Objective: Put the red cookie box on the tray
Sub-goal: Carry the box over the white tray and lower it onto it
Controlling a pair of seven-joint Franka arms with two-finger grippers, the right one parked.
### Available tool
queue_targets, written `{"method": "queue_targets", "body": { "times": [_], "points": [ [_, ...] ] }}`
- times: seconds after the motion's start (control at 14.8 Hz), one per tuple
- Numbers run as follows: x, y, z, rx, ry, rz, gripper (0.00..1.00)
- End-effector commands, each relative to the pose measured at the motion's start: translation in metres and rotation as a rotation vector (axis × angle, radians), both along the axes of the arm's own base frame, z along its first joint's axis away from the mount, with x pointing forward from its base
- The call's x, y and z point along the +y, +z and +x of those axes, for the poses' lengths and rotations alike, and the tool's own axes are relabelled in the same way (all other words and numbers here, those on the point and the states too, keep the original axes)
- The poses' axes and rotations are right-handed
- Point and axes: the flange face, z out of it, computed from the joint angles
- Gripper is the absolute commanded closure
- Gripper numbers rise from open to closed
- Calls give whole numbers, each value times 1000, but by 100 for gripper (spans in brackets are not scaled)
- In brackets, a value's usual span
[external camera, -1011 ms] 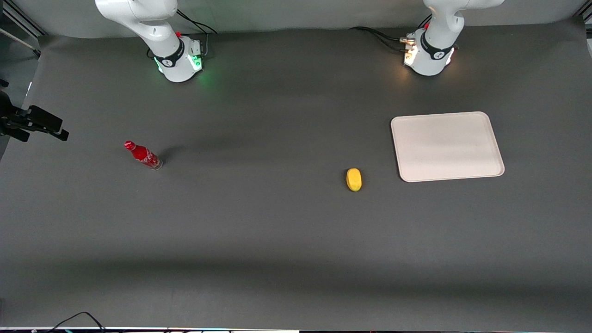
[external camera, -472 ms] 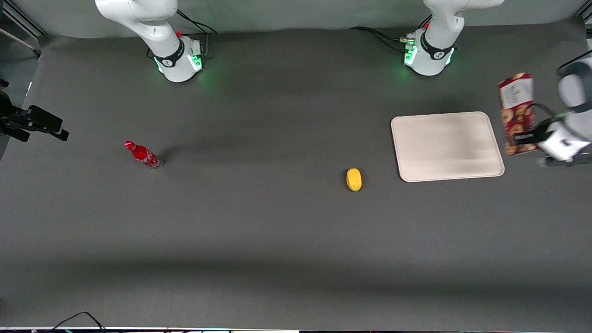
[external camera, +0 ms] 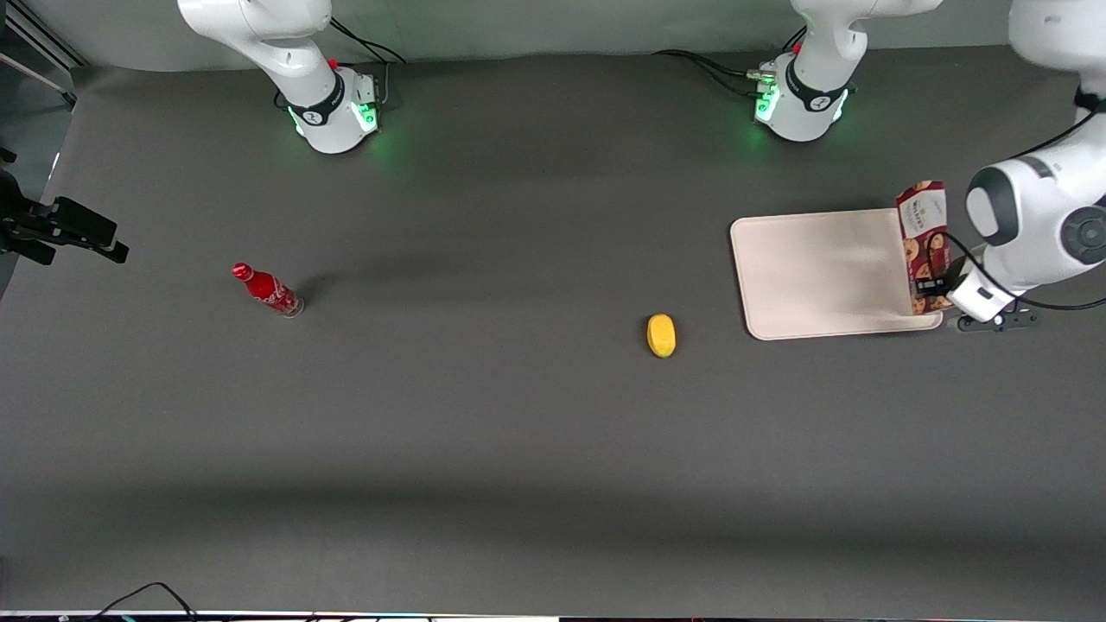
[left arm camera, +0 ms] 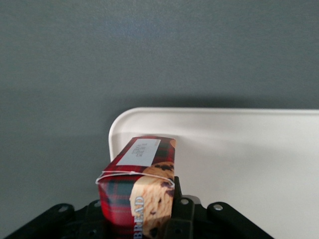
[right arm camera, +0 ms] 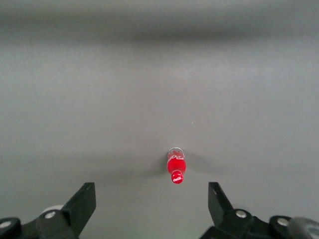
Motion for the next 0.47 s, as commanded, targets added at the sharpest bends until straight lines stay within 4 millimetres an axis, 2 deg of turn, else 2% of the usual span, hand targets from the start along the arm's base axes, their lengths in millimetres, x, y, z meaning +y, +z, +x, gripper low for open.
{"method": "queue_targets", "body": {
  "times": [0.0,0.2,0.34,0.4],
  "points": [
    [-1,-15,2,-15,4,-8,0],
    [-1,-2,5,13,-18,-27,0],
    [1,33,19,55,-19,-50,0],
    [1,59,26,76,-28,-64,0]
  ]
}}
